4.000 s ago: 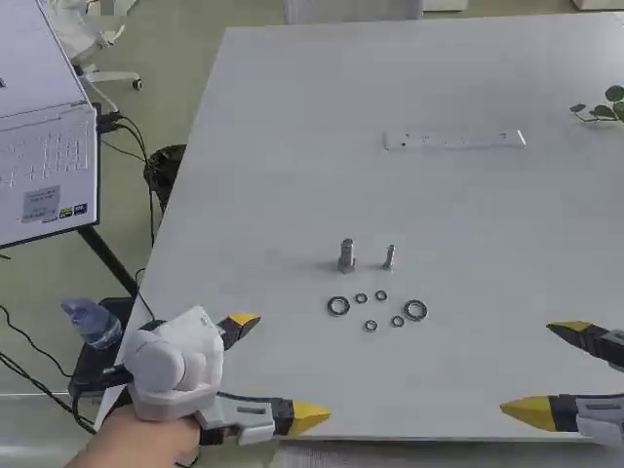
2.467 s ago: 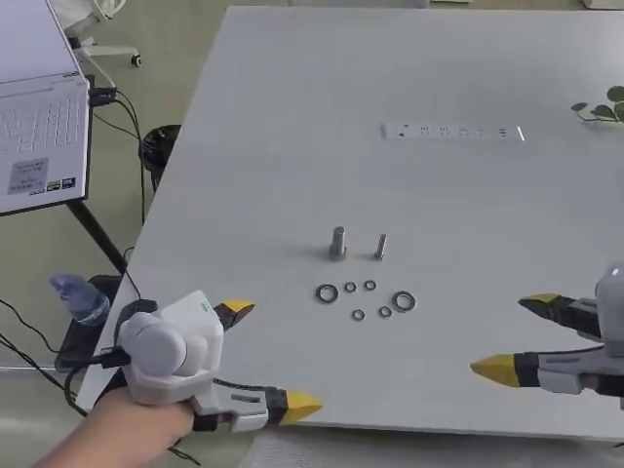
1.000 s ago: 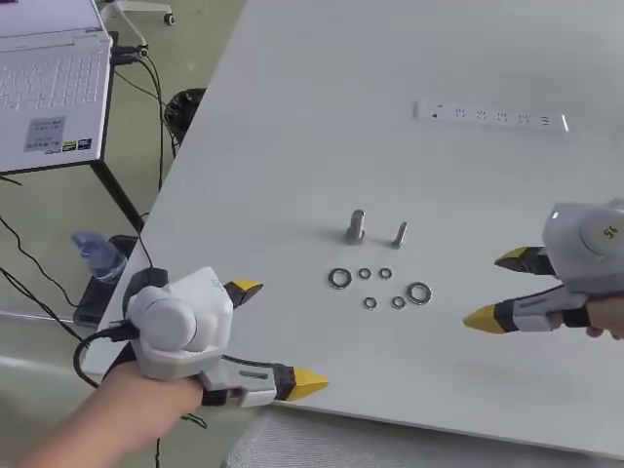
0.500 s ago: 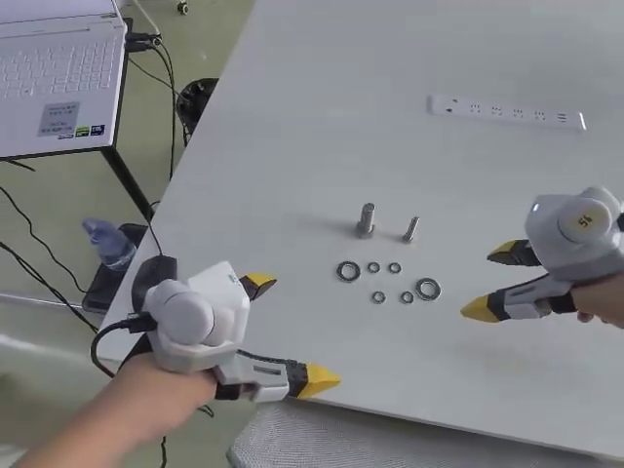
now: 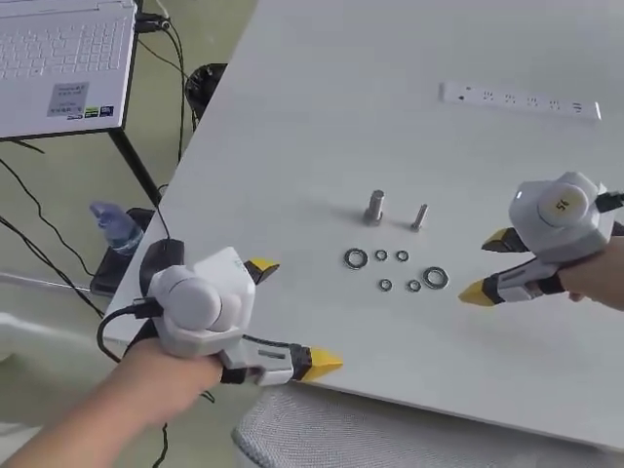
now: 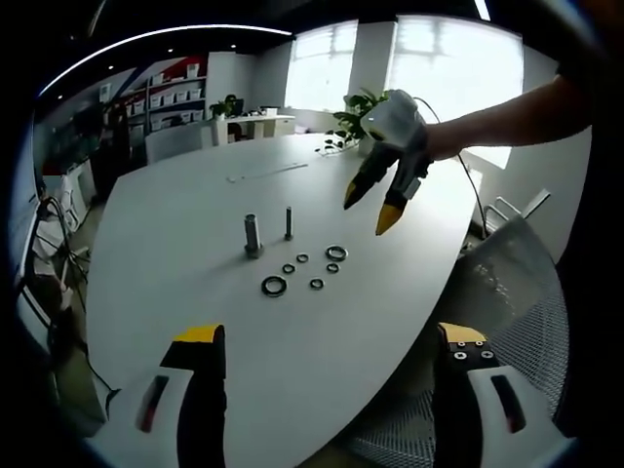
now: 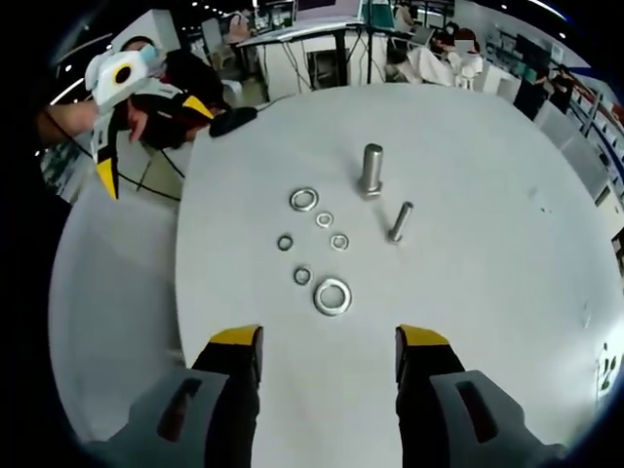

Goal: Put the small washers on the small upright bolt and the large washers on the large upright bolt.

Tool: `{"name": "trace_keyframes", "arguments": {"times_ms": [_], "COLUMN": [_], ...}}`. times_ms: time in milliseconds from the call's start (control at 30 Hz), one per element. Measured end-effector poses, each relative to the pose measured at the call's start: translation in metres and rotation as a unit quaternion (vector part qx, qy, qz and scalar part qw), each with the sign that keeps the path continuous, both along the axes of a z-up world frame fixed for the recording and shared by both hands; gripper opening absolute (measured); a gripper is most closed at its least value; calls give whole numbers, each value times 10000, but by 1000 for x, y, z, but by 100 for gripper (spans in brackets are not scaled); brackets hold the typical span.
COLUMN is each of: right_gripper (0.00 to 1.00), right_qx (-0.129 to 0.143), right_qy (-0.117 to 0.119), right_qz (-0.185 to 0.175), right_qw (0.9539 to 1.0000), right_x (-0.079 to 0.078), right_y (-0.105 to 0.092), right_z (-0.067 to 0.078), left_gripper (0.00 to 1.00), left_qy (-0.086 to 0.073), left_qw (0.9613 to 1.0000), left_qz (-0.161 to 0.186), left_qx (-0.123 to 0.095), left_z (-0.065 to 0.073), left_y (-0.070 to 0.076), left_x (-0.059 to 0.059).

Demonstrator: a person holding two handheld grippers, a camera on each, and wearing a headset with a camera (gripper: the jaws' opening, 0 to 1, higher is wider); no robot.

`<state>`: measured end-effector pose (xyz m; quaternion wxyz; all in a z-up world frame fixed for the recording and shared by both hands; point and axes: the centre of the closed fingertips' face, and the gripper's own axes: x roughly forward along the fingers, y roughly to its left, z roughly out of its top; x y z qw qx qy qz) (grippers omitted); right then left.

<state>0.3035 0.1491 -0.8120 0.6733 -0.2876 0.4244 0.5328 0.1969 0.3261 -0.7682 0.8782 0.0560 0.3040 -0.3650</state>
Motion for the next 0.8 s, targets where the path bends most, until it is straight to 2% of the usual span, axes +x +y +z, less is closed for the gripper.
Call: {"name": "trace_keyframes", "arguments": {"times_ms": [100, 200, 300, 533, 667, 800], "right_gripper": [54, 53, 53, 51, 50, 48], "right_qx": [-41, -95, -154, -295, -340, -379], "right_qy": [53, 57, 68, 100, 110, 115], "right_qz": [36, 140, 236, 423, 438, 449], "right_qw": [10000, 9998, 9996, 9986, 9984, 9982], "right_x": [2, 2, 2, 7, 13, 16], "right_y": [3, 6, 9, 14, 15, 17], "right_z": [-4, -9, -13, -22, -25, -31], "left_gripper": [88, 88, 88, 89, 89, 89], "left_qy": [-2, -69, -42, -13, 8, -9], "left_qw": [10000, 9999, 9999, 9994, 9994, 9989], "left_qz": [90, 140, 158, 45, 44, 28], "left_qx": [-30, 14, 29, 349, 355, 476], "left_z": [1, 1, -1, -12, -13, -14], "left_y": [3, 6, 9, 16, 17, 22], "left_x": [3, 6, 6, 4, 3, 5]}}
